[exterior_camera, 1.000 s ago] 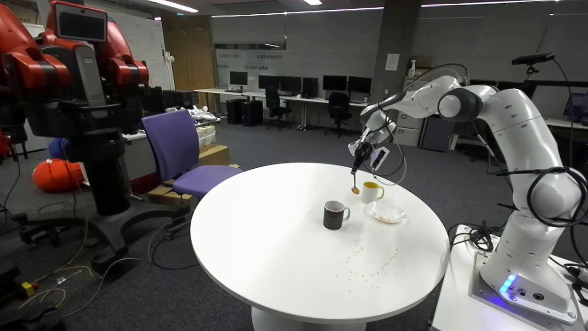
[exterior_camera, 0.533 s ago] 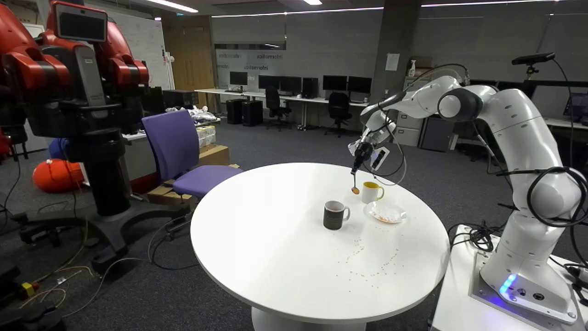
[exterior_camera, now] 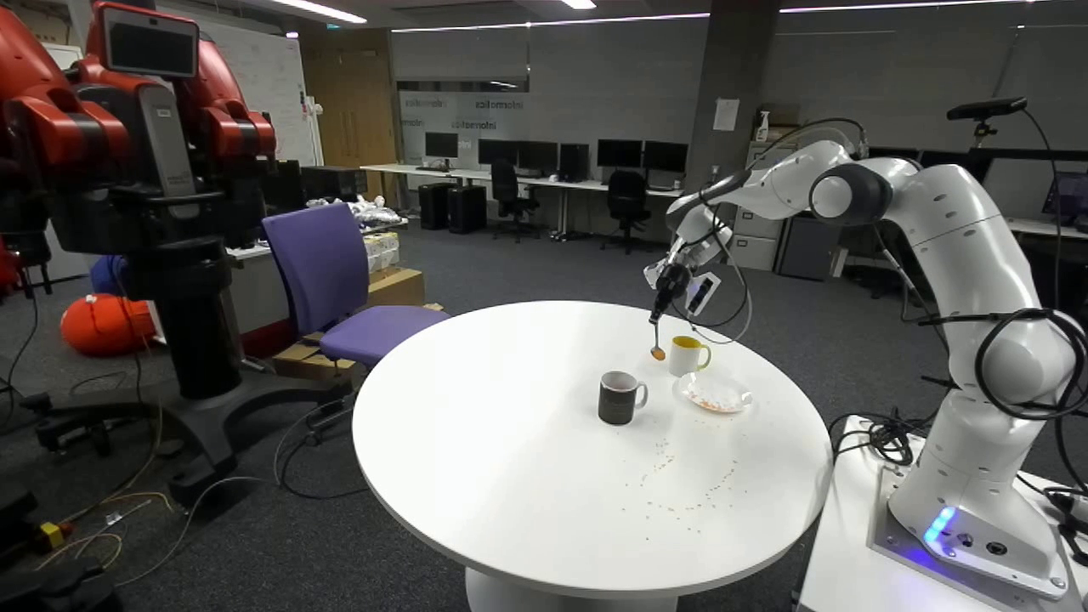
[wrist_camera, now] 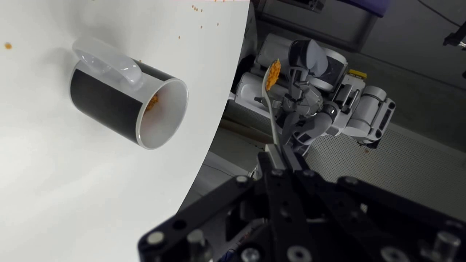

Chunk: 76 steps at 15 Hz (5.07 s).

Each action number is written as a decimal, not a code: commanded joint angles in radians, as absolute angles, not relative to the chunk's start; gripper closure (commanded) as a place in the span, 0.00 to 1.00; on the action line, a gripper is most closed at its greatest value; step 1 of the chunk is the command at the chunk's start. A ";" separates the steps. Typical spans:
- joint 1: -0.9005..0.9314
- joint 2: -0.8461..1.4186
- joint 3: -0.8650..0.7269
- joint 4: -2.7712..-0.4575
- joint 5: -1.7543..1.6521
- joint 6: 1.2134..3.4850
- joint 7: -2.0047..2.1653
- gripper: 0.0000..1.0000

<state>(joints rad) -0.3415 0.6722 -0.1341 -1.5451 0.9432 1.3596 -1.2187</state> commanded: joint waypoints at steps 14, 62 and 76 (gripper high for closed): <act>-0.367 0.705 -0.105 -1.450 0.832 1.275 -1.270 0.99; -0.493 1.103 0.006 -0.754 0.416 0.769 -1.322 0.99; -0.490 1.167 -0.026 -0.654 0.346 0.691 -1.372 0.99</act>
